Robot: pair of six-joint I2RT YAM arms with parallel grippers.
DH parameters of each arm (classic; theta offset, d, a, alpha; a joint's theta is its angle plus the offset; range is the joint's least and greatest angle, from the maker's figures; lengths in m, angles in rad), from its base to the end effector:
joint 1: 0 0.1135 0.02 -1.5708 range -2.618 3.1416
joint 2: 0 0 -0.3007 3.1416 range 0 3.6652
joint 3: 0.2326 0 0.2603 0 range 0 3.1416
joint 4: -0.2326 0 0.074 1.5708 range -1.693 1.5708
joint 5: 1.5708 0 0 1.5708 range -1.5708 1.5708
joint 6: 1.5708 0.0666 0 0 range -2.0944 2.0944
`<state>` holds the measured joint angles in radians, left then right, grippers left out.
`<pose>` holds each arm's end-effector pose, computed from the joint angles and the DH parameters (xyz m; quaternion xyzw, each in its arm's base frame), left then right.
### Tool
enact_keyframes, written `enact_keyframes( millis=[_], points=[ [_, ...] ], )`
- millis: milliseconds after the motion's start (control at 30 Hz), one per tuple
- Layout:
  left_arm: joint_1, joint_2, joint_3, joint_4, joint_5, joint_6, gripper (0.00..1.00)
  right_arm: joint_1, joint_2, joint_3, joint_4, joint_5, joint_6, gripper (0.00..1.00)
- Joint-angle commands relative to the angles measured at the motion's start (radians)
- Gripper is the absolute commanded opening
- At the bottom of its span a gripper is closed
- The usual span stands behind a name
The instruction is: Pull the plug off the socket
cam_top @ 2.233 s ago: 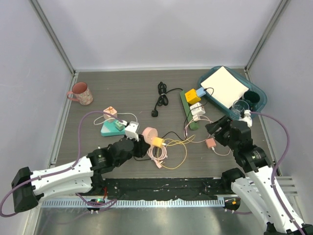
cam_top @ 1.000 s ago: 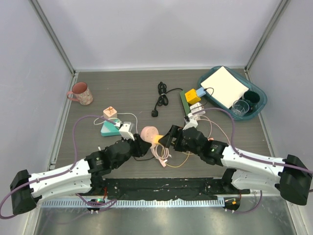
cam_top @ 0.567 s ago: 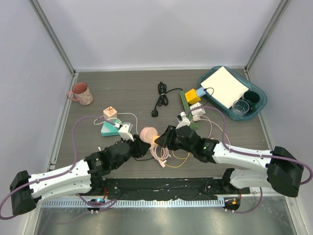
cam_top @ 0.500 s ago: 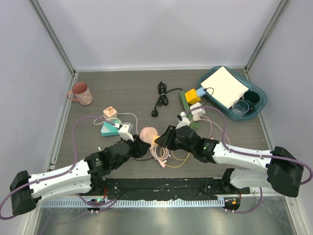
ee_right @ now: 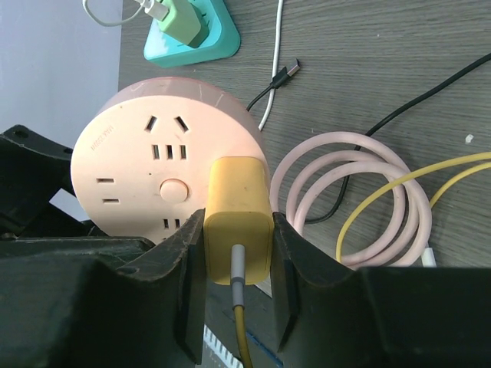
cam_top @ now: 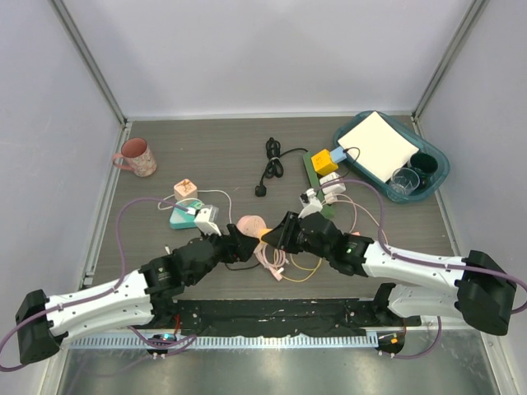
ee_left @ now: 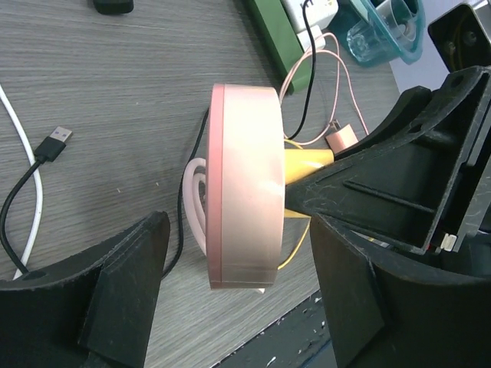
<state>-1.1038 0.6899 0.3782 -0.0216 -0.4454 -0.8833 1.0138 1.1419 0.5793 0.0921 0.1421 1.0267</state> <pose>0.1041 -0.1427 0.2404 -0.0399 0.8038 -0.3759 0.4595 0.1486 0.2207 0.2392 0.0426 0.8500 0.4128 0.3244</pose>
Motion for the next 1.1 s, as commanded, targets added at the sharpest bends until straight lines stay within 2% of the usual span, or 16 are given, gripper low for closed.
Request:
enact_keyframes(
  millis=[0, 200, 300, 333, 400, 433, 467, 800, 933, 1067],
  points=[
    [-0.001, 0.01, 0.014, 0.063, -0.033, -0.011, 0.78, 0.005, -0.064, 0.001, 0.06, 0.011, 0.007, 0.01],
    [-0.001, 0.033, 0.007, 0.098, -0.004, 0.001, 0.69, 0.005, -0.077, -0.015, 0.067, 0.008, 0.016, 0.01],
    [-0.001, 0.037, 0.007, 0.103, 0.002, 0.009, 0.49, 0.005, -0.071, -0.013, 0.07, 0.005, 0.015, 0.01],
    [-0.001, 0.037, 0.008, 0.104, 0.002, 0.01, 0.35, 0.005, -0.073, -0.015, 0.072, 0.005, 0.016, 0.01],
    [-0.001, 0.039, 0.007, 0.107, 0.005, 0.015, 0.22, 0.005, -0.07, -0.015, 0.072, 0.011, 0.013, 0.01],
    [-0.001, 0.04, 0.008, 0.107, 0.005, 0.02, 0.06, 0.005, -0.071, -0.015, 0.07, 0.013, 0.007, 0.01],
    [-0.001, 0.04, 0.008, 0.101, 0.002, 0.021, 0.0, 0.005, -0.07, -0.015, 0.067, 0.016, 0.006, 0.01],
    [-0.001, 0.046, 0.008, 0.054, -0.061, 0.067, 0.0, 0.005, -0.085, -0.012, 0.072, 0.037, -0.04, 0.01],
    [-0.001, 0.097, 0.025, 0.029, -0.107, 0.083, 0.0, 0.011, -0.025, -0.003, 0.113, 0.004, -0.06, 0.01],
    [-0.001, 0.143, 0.05, 0.031, -0.098, 0.081, 0.0, 0.023, 0.008, -0.009, 0.175, 0.05, -0.117, 0.01]
  ],
)
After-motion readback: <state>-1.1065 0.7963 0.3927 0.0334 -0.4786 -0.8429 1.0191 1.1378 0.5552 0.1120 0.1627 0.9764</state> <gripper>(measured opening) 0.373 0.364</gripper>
